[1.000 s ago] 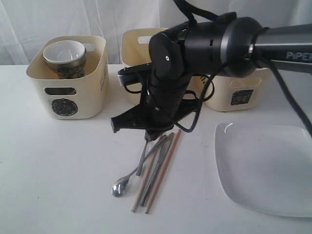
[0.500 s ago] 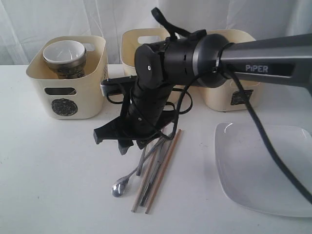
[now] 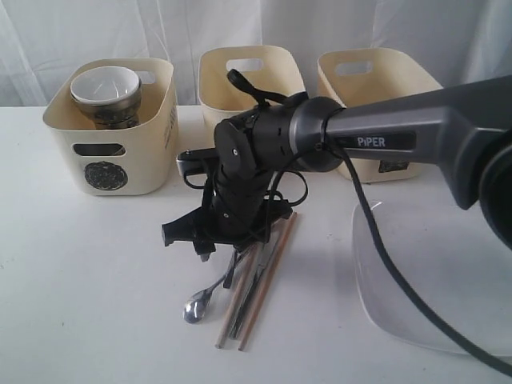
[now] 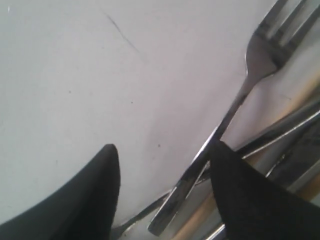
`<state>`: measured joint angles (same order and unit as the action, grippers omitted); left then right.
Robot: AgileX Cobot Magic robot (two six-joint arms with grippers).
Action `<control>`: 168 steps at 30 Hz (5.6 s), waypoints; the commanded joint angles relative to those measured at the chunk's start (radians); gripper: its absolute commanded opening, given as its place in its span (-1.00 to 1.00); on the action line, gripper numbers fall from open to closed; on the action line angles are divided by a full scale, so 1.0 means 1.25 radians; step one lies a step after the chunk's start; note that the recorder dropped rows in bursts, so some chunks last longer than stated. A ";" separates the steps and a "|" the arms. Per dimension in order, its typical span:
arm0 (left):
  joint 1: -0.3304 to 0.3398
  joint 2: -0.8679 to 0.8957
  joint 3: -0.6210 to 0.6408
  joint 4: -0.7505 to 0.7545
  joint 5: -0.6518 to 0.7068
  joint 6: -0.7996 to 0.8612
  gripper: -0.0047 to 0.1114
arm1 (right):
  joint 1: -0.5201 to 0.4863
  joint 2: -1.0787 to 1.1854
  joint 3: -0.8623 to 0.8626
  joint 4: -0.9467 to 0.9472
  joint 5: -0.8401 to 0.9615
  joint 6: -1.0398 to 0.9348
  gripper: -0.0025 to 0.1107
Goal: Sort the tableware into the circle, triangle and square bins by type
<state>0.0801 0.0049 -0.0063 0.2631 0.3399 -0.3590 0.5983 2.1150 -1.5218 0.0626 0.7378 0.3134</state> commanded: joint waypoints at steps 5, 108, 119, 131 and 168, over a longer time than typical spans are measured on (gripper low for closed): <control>-0.001 -0.004 0.005 -0.007 0.023 -0.002 -0.92 | 0.000 0.009 -0.003 -0.094 -0.026 0.096 -0.04; -0.001 -0.004 0.005 -0.007 0.023 -0.002 -0.92 | -0.143 -0.237 0.073 0.385 0.375 -1.205 -0.93; -0.001 -0.004 0.005 -0.007 0.023 -0.002 -0.92 | -0.056 -0.087 0.076 0.264 0.208 -1.337 -0.33; -0.001 -0.004 0.005 -0.007 0.023 -0.002 -0.92 | -0.047 -0.033 0.076 0.270 0.071 -1.331 -0.31; -0.001 -0.004 0.005 -0.007 0.023 -0.002 -0.92 | -0.047 0.032 0.078 0.260 0.044 -1.340 -0.96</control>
<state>0.0801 0.0049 -0.0063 0.2631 0.3399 -0.3590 0.5394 2.1312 -1.4333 0.4079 0.8077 -1.3550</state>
